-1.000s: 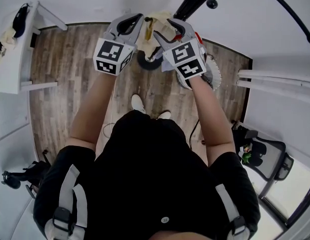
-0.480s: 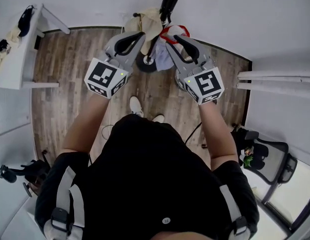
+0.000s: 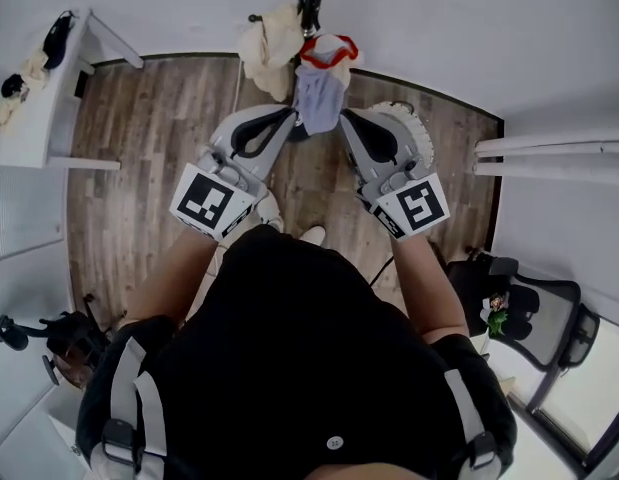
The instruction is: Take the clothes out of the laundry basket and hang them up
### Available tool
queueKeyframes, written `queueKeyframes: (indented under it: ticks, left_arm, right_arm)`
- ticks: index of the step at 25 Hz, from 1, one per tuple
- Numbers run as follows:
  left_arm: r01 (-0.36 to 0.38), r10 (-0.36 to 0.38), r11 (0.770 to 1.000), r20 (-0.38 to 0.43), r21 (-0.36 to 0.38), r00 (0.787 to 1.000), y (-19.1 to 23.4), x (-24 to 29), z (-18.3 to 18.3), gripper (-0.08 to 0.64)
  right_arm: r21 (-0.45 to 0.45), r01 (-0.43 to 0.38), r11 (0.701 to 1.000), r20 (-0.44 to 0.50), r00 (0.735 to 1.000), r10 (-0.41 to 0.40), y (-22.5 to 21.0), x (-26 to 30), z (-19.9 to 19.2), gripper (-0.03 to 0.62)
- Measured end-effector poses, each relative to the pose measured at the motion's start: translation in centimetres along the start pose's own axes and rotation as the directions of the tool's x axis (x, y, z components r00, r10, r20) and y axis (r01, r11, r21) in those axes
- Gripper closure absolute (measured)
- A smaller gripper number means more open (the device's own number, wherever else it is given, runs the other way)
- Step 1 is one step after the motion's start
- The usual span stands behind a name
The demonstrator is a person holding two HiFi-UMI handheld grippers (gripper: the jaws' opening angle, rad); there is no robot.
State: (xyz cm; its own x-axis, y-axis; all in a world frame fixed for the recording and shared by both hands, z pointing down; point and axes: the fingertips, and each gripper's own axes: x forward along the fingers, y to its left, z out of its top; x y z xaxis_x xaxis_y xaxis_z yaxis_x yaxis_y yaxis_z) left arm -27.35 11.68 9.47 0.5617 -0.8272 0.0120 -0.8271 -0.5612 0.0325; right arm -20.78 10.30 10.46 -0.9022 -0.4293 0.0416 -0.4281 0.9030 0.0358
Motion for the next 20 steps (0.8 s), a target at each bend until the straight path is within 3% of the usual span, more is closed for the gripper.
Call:
queueKeyframes:
  ticks: [5, 11, 20]
  left_arm:
    - [-0.013, 0.013, 0.999, 0.008, 0.046, 1.0, -3.1, -1.6, -0.3, 0.557]
    - [-0.057, 0.057, 0.998, 0.003, 0.039, 0.998, -4.7, -2.3, -1.7, 0.555]
    - [-0.091, 0.089, 0.995, 0.047, 0.045, 0.995, -6.4, -2.7, -0.9, 0.555]
  right_arm:
    - [0.016, -0.018, 1.0, 0.032, 0.999, 0.017, 2.1, -3.3, -0.1, 0.592]
    - [-0.003, -0.032, 0.999, 0.048, 0.998, 0.032, 3.2, -4.9, -0.4, 0.592]
    - [-0.034, -0.037, 0.999, 0.06, 0.997, 0.039, 3.4, -6.6, 0.0, 0.592]
